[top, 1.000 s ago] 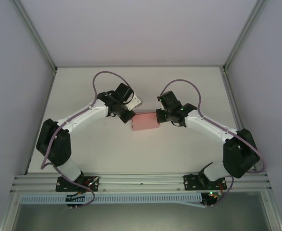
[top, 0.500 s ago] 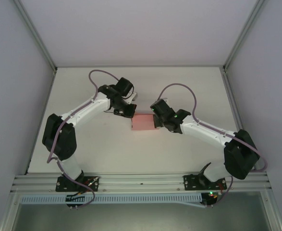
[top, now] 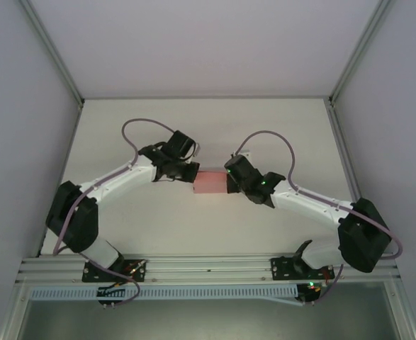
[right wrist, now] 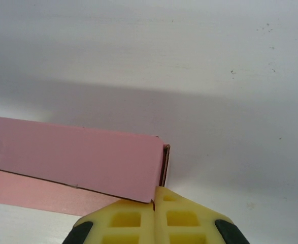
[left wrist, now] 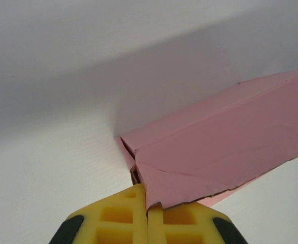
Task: Assemble paper box
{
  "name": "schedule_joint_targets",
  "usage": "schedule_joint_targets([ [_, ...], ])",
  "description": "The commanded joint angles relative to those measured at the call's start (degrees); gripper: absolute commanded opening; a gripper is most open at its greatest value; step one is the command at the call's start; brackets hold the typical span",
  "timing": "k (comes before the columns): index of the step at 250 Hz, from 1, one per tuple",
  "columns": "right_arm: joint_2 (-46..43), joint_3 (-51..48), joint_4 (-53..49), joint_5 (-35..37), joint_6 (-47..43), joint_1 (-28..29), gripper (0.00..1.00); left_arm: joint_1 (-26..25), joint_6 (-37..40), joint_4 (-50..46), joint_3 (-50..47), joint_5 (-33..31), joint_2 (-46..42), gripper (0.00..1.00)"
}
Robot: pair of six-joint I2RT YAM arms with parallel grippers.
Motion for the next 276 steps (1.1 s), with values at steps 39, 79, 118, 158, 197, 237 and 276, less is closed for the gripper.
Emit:
schedule_joint_targets([
  [39, -0.96, -7.26, 4.96, -2.86, 1.22, 3.16, 0.00, -3.96, -7.91, 10.43, -12.05, -0.55, -1.87, 0.00],
  [79, 0.48, -5.86, 3.55, -3.26, 2.87, 3.80, 0.00, -4.50, -10.81, 13.12, -11.04, 5.26, -1.14, 0.00],
  [118, -0.88, -6.73, 3.55, -1.93, 3.65, 4.44, 0.00, -5.40, -7.05, 9.28, -11.62, -0.37, -0.92, 0.00],
  [158, -4.13, -8.88, 5.92, -4.34, 4.49, 4.35, 0.12, -6.18, -4.97, 12.59, -18.99, -2.90, -1.78, 0.00],
  [197, -5.86, -5.18, 4.99, -3.77, 6.68, 3.59, 0.43, -6.60, -3.44, 11.47, -16.60, -3.83, -0.58, 0.00],
  [237, -8.29, -2.94, 4.05, -7.22, 8.45, 0.10, 0.61, -6.72, -3.10, 10.12, -14.67, -4.86, 0.00, 0.00],
  [276, -12.38, -4.61, 4.05, -13.28, 10.10, -6.01, 0.65, -6.92, -2.37, 8.91, -13.49, -5.60, 0.57, 0.00],
])
